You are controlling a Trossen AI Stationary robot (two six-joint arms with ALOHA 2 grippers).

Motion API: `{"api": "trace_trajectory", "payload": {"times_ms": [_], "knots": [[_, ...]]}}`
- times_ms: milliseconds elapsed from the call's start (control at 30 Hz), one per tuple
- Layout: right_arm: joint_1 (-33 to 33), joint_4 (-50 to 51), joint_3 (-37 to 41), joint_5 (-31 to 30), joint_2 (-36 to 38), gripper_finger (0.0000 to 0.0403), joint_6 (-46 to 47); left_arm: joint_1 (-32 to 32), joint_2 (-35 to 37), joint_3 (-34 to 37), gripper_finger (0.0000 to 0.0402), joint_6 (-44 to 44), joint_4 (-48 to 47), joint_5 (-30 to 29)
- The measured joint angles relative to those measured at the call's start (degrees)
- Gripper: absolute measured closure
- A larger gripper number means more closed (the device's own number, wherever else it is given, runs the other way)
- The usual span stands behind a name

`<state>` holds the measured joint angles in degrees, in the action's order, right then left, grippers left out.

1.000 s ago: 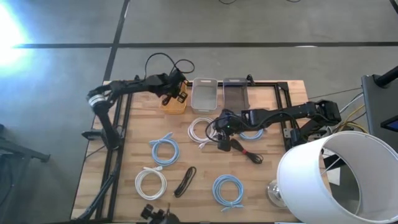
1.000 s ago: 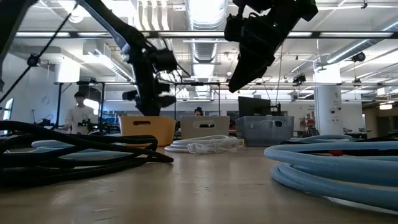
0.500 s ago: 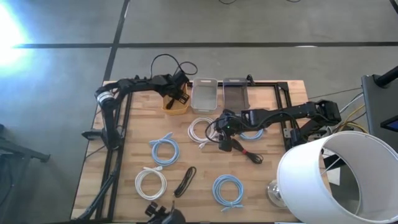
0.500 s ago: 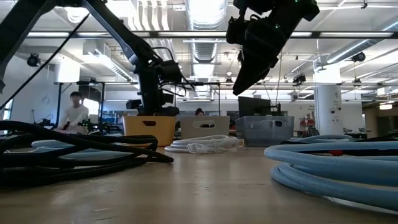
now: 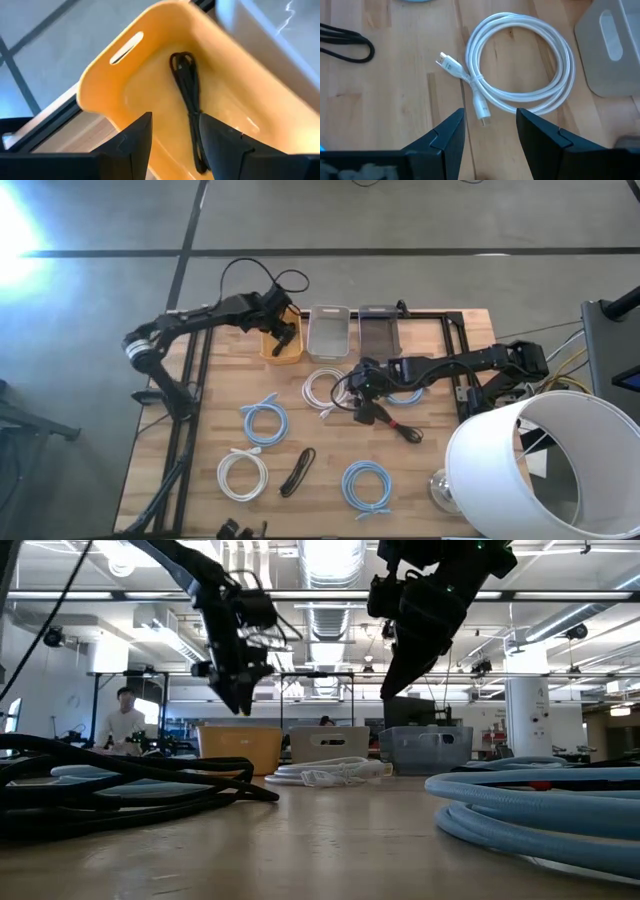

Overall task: Pick & Place USB Port
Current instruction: Put the left black charger cable into the yellow bin

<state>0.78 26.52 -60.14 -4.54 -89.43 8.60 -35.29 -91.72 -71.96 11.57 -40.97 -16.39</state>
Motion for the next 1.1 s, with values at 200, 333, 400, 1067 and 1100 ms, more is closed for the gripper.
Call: {"api": "trace_trajectory", "payload": {"times_ms": [200,333,400,1067,1100], "knots": [[0.0,0.52,0.28,0.08,0.0,0.0229,0.66,4.79,7.59,0.12,0.0234,0.0,-2.65,0.32],[0.0,1.76,0.37,0.12,0.0,0.0229,1.69,9.93,12.13,1.43,0.0234,0.08,-3.49,0.4],[0.0,2.42,0.54,0.15,0.02,0.0229,1.84,13.17,13.89,2.09,0.0234,0.95,-4.46,0.42],[0.0,2.56,1.35,0.17,0.02,0.0229,3.02,47.44,18.57,14.33,0.0234,14.54,1.86,1.45],[0.0,2.51,1.35,0.17,0.02,0.0229,3.02,48.53,18.57,14.83,0.0234,15.41,2.52,1.87]]}}
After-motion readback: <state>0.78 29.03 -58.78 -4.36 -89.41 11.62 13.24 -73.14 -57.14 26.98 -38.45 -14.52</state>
